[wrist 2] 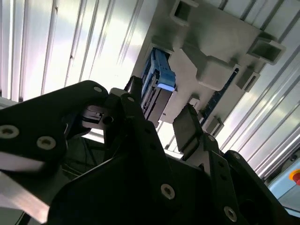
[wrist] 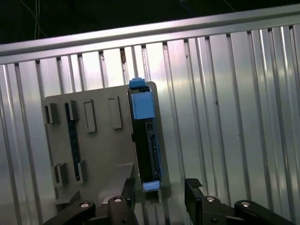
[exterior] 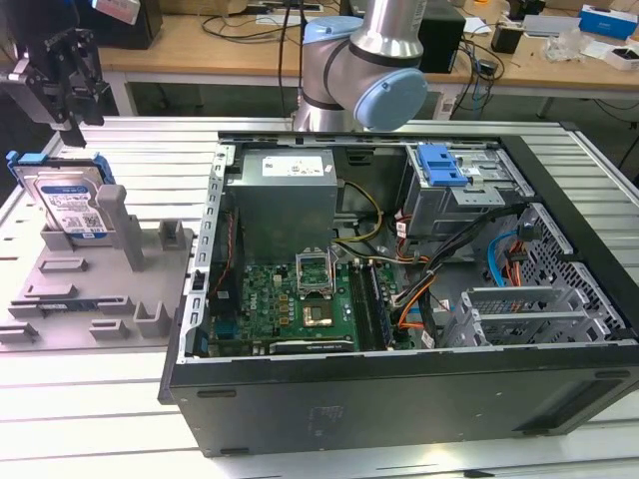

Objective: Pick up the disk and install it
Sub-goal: 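Pick up the disk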

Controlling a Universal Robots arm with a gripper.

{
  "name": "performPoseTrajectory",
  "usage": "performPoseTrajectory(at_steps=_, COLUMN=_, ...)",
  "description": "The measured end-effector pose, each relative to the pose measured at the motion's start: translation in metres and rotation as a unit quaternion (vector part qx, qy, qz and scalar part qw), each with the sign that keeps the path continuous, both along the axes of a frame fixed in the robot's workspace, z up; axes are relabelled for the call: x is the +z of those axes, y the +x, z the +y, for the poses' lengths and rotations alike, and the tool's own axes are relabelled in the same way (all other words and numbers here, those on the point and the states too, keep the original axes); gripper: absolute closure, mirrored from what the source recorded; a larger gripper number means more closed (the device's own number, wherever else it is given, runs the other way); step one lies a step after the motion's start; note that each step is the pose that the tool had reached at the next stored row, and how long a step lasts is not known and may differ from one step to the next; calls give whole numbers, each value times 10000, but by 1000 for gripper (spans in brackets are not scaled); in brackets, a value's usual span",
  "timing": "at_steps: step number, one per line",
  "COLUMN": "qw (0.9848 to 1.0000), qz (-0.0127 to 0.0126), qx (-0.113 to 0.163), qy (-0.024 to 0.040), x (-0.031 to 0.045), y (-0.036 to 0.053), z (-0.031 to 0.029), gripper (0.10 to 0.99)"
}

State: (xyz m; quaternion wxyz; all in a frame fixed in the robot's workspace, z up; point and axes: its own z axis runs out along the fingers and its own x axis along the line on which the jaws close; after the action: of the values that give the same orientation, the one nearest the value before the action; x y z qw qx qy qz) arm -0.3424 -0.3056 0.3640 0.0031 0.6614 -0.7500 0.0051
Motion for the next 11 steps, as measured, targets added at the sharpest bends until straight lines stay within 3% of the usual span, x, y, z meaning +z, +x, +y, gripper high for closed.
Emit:
performPoseTrajectory(at_steps=4, qw=9999, qz=0, qx=106, qy=-1, x=-7, y=-78, z=0, gripper=545)
performPoseTrajectory(at_steps=11, qw=9995, qz=0, qx=330, qy=-1, x=-27, y=-345, z=0, gripper=545)
